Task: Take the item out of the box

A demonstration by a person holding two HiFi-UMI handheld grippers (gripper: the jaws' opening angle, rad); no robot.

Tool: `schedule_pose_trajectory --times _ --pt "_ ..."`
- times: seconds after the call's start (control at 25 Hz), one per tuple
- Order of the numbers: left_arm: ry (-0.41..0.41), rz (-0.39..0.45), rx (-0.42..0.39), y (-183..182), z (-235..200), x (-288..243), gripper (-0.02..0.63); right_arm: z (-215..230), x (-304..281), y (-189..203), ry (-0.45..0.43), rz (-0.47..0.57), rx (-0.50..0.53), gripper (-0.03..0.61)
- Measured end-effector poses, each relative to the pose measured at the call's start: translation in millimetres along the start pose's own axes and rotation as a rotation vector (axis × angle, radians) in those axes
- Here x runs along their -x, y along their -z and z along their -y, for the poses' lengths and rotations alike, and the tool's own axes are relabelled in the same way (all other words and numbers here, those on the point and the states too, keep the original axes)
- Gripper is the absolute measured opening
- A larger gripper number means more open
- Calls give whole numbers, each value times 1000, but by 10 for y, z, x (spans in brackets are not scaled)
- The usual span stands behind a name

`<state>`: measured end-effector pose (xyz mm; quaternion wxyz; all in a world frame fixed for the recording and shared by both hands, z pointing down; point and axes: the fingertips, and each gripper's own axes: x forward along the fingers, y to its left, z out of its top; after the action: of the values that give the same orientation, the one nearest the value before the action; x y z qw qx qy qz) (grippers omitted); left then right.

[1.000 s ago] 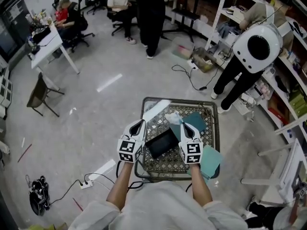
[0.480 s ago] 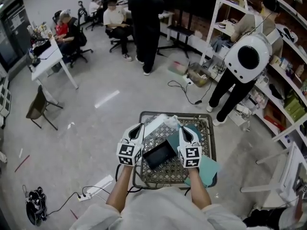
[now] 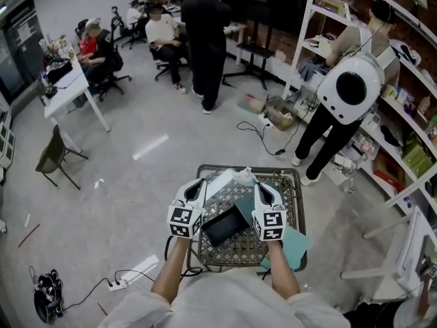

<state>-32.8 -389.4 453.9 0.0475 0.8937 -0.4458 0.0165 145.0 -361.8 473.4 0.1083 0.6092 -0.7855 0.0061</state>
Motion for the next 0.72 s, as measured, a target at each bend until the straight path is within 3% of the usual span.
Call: schedule_pose_trajectory --times 0.72 --pt "15 -11 -21 -6 14 -41 5 -32 -52 6 -9 -3 5 0"
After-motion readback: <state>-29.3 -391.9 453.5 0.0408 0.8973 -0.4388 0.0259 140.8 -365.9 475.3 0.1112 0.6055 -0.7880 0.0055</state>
